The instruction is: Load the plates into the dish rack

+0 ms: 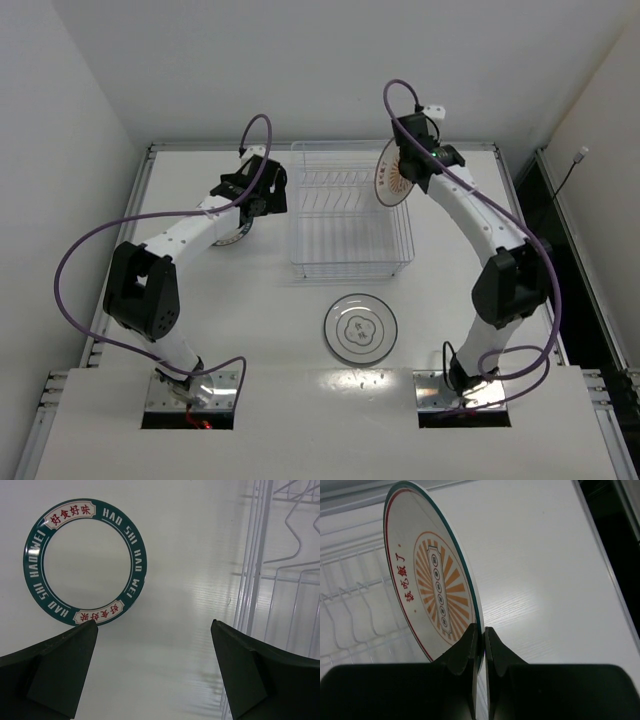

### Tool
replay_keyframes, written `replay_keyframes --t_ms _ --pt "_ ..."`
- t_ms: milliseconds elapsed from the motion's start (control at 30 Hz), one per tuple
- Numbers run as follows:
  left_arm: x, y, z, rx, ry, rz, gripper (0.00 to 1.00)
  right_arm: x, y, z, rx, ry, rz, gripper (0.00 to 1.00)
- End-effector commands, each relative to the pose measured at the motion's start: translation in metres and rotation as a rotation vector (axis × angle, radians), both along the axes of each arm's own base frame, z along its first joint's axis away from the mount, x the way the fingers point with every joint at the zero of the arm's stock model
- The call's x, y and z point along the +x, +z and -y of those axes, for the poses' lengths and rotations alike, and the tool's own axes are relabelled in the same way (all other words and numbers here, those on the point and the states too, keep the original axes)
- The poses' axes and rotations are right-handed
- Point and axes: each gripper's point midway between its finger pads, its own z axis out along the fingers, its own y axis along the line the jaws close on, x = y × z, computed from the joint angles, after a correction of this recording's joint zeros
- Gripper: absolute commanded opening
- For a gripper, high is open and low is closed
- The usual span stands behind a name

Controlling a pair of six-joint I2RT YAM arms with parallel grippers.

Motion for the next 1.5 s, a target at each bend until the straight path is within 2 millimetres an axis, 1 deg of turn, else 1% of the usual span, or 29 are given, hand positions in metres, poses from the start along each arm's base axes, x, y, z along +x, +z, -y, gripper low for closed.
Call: replay_keyframes --t_ms 0,33,67,133,233,267,400,467,500,633,700,733,800,833,867,900,933,967,1033,1067,1100,1133,1167,1200,1233,1267,1300,1367,1467 --pt "0.009 0.017 0.003 -0.002 0.002 0.048 0.96 0.011 0.046 0.007 -0.137 -0.104 0.122 0.0" --pt "0.009 0.017 0.003 -0.002 0.002 0.048 0.96 0.011 0.049 0.01 -0.151 -0.119 0.12 0.0" --pt "0.01 0.017 0.002 0.004 0.008 0.051 0.96 0.009 0.052 0.007 -0.167 -0.127 0.127 0.0" --pt "0.01 0.017 0.002 0.004 0.008 0.051 0.96 0.006 0.063 0.002 -0.178 -0.138 0.161 0.0" --pt "0.01 0.017 0.002 0.004 0.008 0.051 0.96 0.003 0.074 0.003 -0.2 -0.139 0.187 0.0" --pt "0.01 0.017 0.002 0.004 0.008 0.051 0.96 0.002 0.08 -0.001 -0.214 -0.127 0.193 0.0" --pt "0.01 0.017 0.002 0.004 0.008 0.051 0.96 0.007 0.084 -0.003 -0.251 -0.136 0.189 0.0" --pt "0.01 0.017 0.002 0.004 0.008 0.051 0.96 0.008 0.076 -0.004 -0.268 -0.128 0.167 0.0" --pt "0.008 0.016 0.001 0.008 0.008 0.042 0.96 0.008 0.077 -0.009 -0.263 -0.119 0.176 0.0" --pt "0.008 0.016 0.001 0.008 0.008 0.042 0.96 0.012 0.065 -0.015 -0.252 -0.086 0.164 0.0" --pt "0.008 0.016 0.001 0.008 0.008 0.042 0.96 0.017 0.05 -0.018 -0.267 -0.067 0.131 0.0" --pt "0.008 0.016 -0.001 0.013 0.014 0.045 0.96 0.016 0.05 -0.018 -0.274 -0.063 0.127 0.0" --pt "0.008 0.016 -0.001 0.013 0.015 0.045 0.96 0.018 0.037 -0.023 -0.288 -0.049 0.1 0.0" --pt "0.008 0.016 -0.001 0.013 0.015 0.045 0.96 0.019 0.038 -0.024 -0.283 -0.05 0.109 0.0" --pt "0.008 0.017 -0.002 0.019 0.021 0.048 0.96 0.018 0.034 -0.024 -0.287 -0.049 0.101 0.0" --pt "0.008 0.017 -0.002 0.019 0.021 0.048 0.96 0.019 0.029 -0.029 -0.293 -0.038 0.091 0.0" --pt "0.008 0.017 -0.002 0.019 0.021 0.048 0.96 0.019 0.029 -0.029 -0.293 -0.038 0.091 0.0" --pt "0.008 0.017 -0.002 0.019 0.021 0.048 0.96 0.02 0.017 -0.03 -0.309 -0.033 0.061 0.0" --pt "0.007 0.016 -0.005 0.031 0.028 0.041 0.96 0.02 0.012 -0.039 -0.316 -0.012 0.05 0.0" --pt "0.009 0.021 -0.008 0.041 0.044 0.056 0.96 0.022 0.006 -0.04 -0.322 -0.01 0.038 0.0" --pt "0.008 0.016 -0.011 0.054 0.065 0.045 0.96 0.02 0.006 -0.047 -0.316 0.012 0.033 0.0" --pt "0.008 0.02 -0.015 0.055 0.102 0.058 0.96 0.021 0.001 -0.047 -0.322 0.014 0.022 0.0" --pt "0.004 0.019 -0.031 0.12 0.17 0.051 0.97 0.021 -0.001 -0.054 -0.314 0.033 0.021 0.0" --pt "0.003 0.019 -0.039 0.153 0.213 0.052 1.0 0.02 -0.002 -0.053 -0.318 0.034 0.013 0.03" --pt "0.003 0.02 -0.046 0.18 0.259 0.055 1.0 0.02 -0.007 -0.06 -0.317 0.053 0.003 0.05" --pt "-0.002 0.019 -0.054 0.204 0.308 0.047 1.0 0.02 -0.009 -0.061 -0.303 0.057 0.004 0.07" --pt "-0.004 0.024 -0.064 0.245 0.355 0.067 1.0 0.02 -0.01 -0.063 -0.297 0.065 0.002 0.11" --pt "-0.006 0.026 -0.075 0.253 0.416 0.082 1.0 0.021 -0.012 -0.068 -0.271 0.084 -0.001 0.15" --pt "-0.006 0.018 -0.092 0.243 0.456 0.066 1.0 0.02 -0.016 -0.071 -0.26 0.104 -0.014 0.18"
